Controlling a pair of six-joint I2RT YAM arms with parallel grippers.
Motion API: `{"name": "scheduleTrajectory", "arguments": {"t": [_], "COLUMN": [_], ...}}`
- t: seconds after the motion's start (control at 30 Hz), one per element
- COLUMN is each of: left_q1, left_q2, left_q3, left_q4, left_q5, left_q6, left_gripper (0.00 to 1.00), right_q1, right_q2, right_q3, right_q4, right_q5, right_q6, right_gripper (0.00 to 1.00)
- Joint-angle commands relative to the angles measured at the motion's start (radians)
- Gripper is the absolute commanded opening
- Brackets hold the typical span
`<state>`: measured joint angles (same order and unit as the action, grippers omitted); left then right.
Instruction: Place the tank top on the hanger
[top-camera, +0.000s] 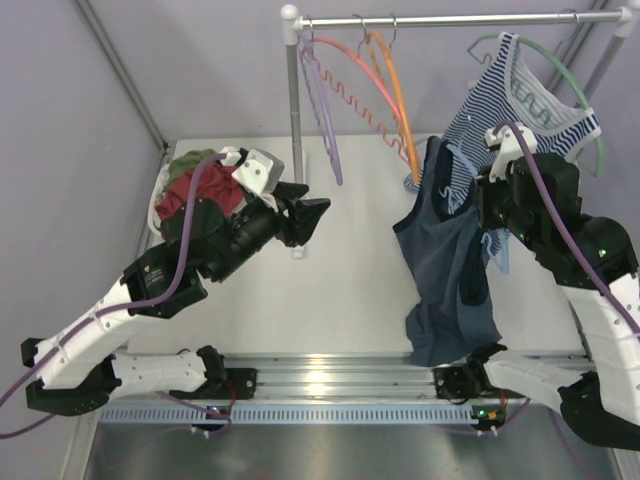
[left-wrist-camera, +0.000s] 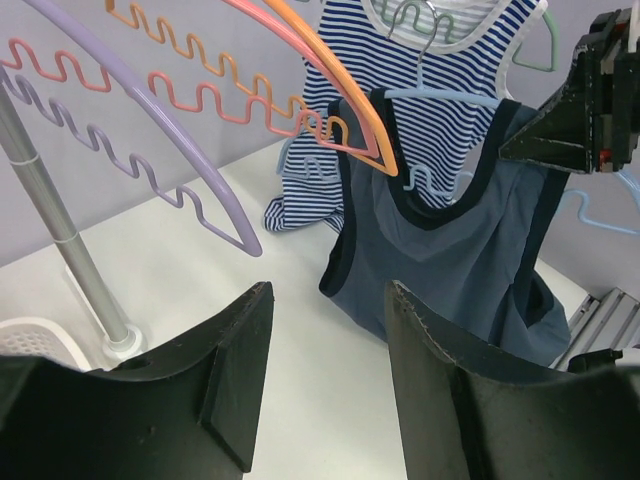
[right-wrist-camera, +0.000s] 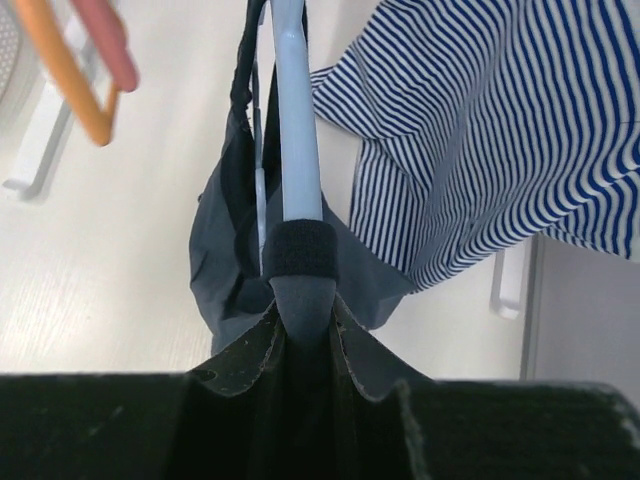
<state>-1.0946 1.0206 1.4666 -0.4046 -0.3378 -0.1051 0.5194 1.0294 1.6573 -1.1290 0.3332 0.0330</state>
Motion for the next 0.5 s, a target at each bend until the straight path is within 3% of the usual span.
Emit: {"name": "scheduleTrajectory", "arguments": {"t": [0.0,0.47], "left_q1": [0.001,-0.001], "left_q2": [-0.01,-0.004], "left_q3": [-0.006,-0.012], "left_q4": [0.041,0.03], "left_q5": [-0.009,0.034], "left_q6": [0.002,-0.008], "left_gripper": [0.54,0.54], "right_q1": [-0.094,-0.318], "right_q2": [0.004,0.23], "right_q3": [0.077,0.487], "right_q4": [0.143,0.149], "right_q5": [-0.051,-0.186], "right_q6": [-0.059,-0.067], "right_gripper": [0.0,0.0]}}
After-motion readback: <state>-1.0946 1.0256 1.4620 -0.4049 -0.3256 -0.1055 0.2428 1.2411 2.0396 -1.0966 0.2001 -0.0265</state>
